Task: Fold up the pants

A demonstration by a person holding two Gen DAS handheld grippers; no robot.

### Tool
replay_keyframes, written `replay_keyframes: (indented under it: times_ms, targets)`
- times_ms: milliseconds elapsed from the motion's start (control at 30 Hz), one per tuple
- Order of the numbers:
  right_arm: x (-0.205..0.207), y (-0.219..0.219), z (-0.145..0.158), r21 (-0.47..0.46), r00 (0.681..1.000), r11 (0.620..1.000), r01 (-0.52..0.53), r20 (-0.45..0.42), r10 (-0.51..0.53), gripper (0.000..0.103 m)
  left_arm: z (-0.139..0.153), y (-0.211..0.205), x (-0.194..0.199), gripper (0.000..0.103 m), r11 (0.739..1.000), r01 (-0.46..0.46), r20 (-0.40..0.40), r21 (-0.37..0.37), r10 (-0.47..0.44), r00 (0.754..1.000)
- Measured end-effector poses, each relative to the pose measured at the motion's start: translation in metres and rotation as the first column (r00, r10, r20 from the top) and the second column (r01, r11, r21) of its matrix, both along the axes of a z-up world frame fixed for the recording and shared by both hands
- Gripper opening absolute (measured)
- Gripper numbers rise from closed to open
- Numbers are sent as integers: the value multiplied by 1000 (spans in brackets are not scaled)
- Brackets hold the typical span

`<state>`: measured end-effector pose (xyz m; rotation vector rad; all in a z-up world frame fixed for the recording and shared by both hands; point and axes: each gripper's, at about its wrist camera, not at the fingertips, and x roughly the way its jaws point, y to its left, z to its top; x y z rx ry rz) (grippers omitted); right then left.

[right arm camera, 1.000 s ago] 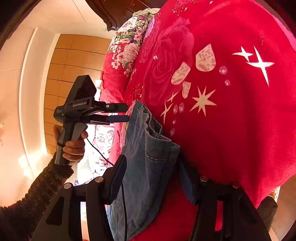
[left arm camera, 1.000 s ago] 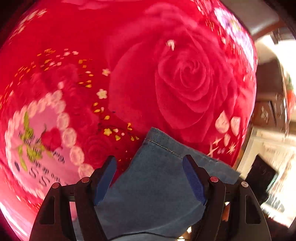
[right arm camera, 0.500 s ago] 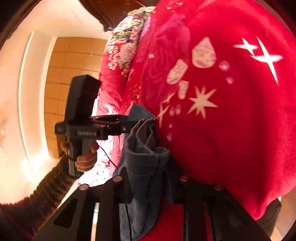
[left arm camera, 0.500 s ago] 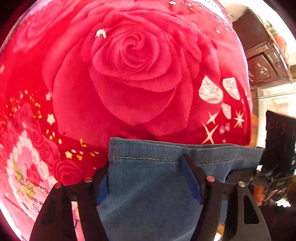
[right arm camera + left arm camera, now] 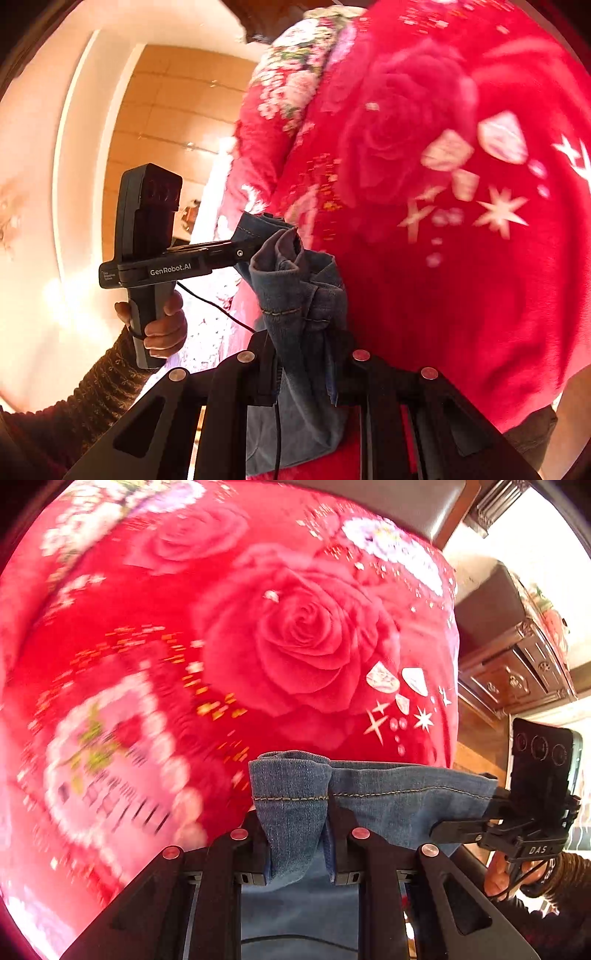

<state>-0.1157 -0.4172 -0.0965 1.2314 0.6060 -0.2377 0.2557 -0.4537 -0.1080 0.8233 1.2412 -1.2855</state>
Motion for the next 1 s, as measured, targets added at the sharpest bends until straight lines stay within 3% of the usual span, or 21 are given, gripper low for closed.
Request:
replay_keyframes:
  times_ms: [100,200,300,333,433,500,567,633,700,800,833,900,1000]
  targets:
    - [24,21,22,-59,995,993,-98,9,99,18,25,45,9,21,998,-58,20,-8,58,998]
    - [54,56,37,-99,971,967,-236,2,237,21,30,94,24,23,989,-143,44,37,141,989]
    - [83,104,30,-89,926,921,-378,-51,375,22,5,141,37,32,953,-273,86,133,263,961]
    - [87,122,22,-65,905,904,-423,-71,419,22,-1,159,41,34,931,-325,97,164,313,945]
    - [106,173,-6,-21,826,837,-546,-179,534,40,-19,213,53,40,852,-472,75,226,467,881]
    - [114,197,-19,-9,774,798,-602,-251,581,49,-24,245,58,37,798,-556,38,233,564,825]
    - [116,209,-20,-1,734,766,-642,-287,615,50,-22,276,61,38,750,-628,-1,205,642,766]
    - [110,207,-9,8,736,761,-648,-249,629,51,-16,306,57,40,707,-684,-78,177,703,707]
    - [101,195,7,-1,762,778,-629,-201,616,60,-12,330,44,53,669,-730,-183,142,742,645]
    - [93,157,27,-64,822,827,-559,-178,541,68,-23,342,10,67,635,-766,-292,103,755,587]
    - [95,145,30,-84,830,834,-546,-195,523,68,-28,341,-4,68,635,-766,-319,100,750,580]
    - [109,126,36,-101,835,840,-532,-224,502,68,-47,337,-27,69,633,-766,-350,116,748,565]
    - [151,113,35,-111,814,819,-563,-242,527,68,-70,332,-52,69,581,-797,-387,163,781,490]
